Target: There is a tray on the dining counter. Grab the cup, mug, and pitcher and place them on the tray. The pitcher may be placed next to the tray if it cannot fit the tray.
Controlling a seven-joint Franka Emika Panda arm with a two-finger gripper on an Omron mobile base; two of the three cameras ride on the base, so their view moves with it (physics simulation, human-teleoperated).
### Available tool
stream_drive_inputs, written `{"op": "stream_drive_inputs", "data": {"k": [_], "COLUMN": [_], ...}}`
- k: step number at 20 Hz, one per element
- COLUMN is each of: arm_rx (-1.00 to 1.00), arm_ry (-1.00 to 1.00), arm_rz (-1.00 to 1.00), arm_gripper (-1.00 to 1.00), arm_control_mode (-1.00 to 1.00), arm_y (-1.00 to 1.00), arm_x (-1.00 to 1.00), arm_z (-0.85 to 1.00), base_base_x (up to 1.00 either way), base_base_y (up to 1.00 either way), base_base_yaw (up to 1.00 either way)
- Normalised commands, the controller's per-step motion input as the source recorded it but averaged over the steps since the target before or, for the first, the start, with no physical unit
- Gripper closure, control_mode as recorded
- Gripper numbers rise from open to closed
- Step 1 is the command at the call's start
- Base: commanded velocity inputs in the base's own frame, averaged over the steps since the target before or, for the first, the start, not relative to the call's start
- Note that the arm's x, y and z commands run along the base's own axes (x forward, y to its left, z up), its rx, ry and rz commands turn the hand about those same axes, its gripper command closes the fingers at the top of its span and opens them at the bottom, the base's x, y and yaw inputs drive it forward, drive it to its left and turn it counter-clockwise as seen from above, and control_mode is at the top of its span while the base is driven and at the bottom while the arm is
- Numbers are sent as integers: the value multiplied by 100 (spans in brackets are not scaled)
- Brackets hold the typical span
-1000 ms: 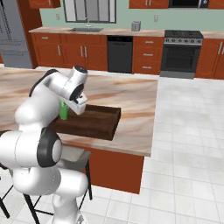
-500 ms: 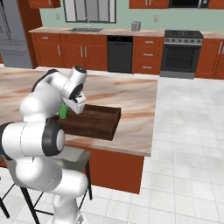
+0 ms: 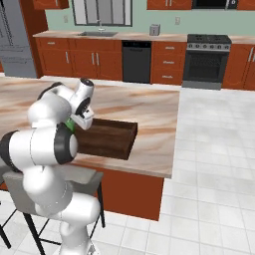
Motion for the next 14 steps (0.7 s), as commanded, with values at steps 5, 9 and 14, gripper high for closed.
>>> {"op": "stream_drive_inputs", "data": {"k": [5, 9, 14], "arm_rx": [0, 0, 0], "arm_ry": [1, 0, 0], "arm_rz": [0, 0, 0], "arm_gripper": [100, 100, 100], "arm_control_mode": [-100, -100, -100], "arm_y": [0, 0, 0], "arm_x": [26, 26, 26], "arm_z": [-15, -23, -27], "base_base_x": [0, 0, 0], "base_base_y": [0, 0, 0], "base_base_yaw": [0, 0, 0]}}
